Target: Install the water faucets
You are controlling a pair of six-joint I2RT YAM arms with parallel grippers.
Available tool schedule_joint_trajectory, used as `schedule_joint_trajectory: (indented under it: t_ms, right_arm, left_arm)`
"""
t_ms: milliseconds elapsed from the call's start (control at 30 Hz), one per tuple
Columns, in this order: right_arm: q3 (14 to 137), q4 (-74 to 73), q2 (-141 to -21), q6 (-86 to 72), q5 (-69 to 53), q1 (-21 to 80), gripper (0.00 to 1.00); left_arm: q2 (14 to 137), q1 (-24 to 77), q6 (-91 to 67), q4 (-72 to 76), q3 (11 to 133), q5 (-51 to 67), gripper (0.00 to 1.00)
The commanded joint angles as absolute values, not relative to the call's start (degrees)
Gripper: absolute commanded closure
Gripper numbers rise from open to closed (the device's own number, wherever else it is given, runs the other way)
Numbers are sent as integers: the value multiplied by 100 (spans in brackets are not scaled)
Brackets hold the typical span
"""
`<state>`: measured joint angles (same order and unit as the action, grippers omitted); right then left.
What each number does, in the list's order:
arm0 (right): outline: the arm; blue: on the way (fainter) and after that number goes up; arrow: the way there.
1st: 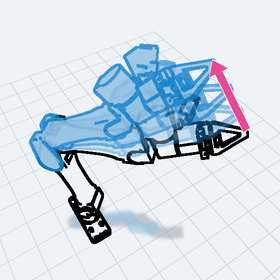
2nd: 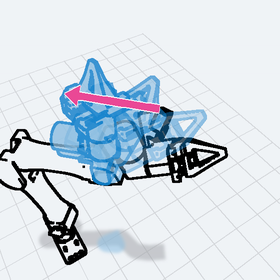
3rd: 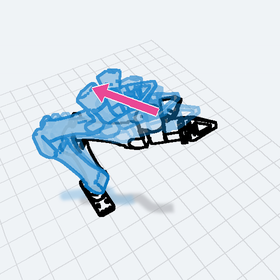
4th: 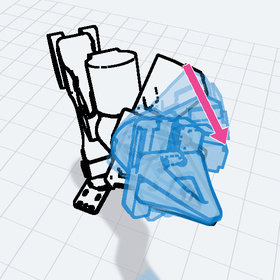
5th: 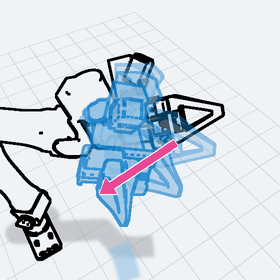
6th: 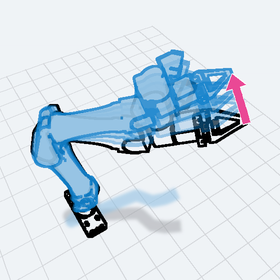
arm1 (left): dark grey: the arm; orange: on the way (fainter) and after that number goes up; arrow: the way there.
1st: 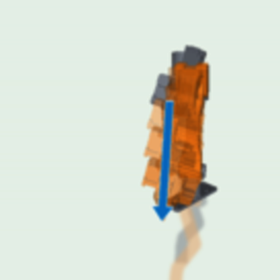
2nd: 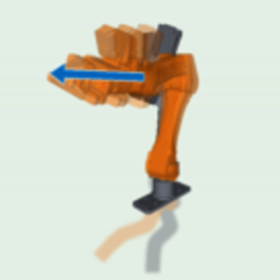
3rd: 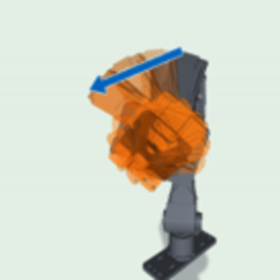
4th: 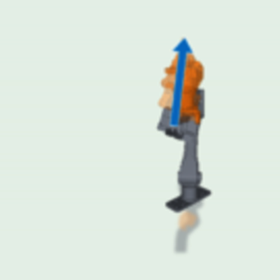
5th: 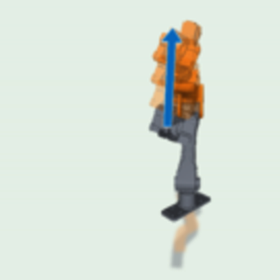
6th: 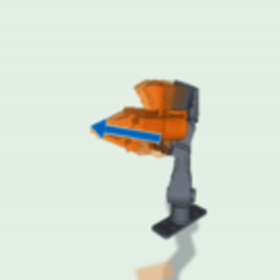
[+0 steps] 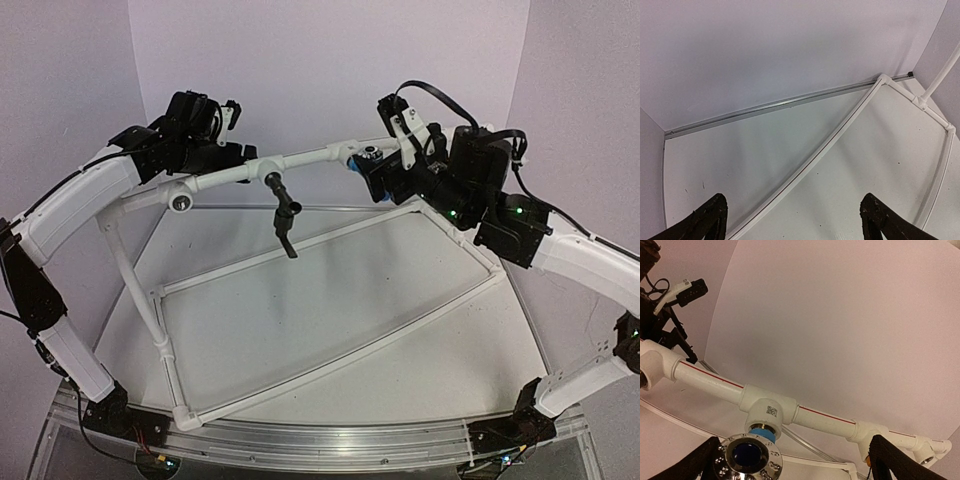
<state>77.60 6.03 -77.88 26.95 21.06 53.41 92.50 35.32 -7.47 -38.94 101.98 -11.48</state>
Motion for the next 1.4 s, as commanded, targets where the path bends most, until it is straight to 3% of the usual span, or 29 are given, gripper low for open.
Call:
schedule_joint_trajectory:
  t_ms: [0, 800, 1367]
  right_arm:
    - [7900, 369, -7540, 2628, 2404, 4973, 2]
    - [8427, -188, -7599, 2098, 1866, 4711, 2]
    - [7520, -360, -7228, 2531, 1793, 4174, 3]
  left_arm:
    - [9237, 3598, -706, -3804, 10553, -1007, 9]
    - [9417, 3597, -703, -3816, 10679, -1046, 9]
    - [9739, 3595, -627, -3891, 11014, -1036, 9]
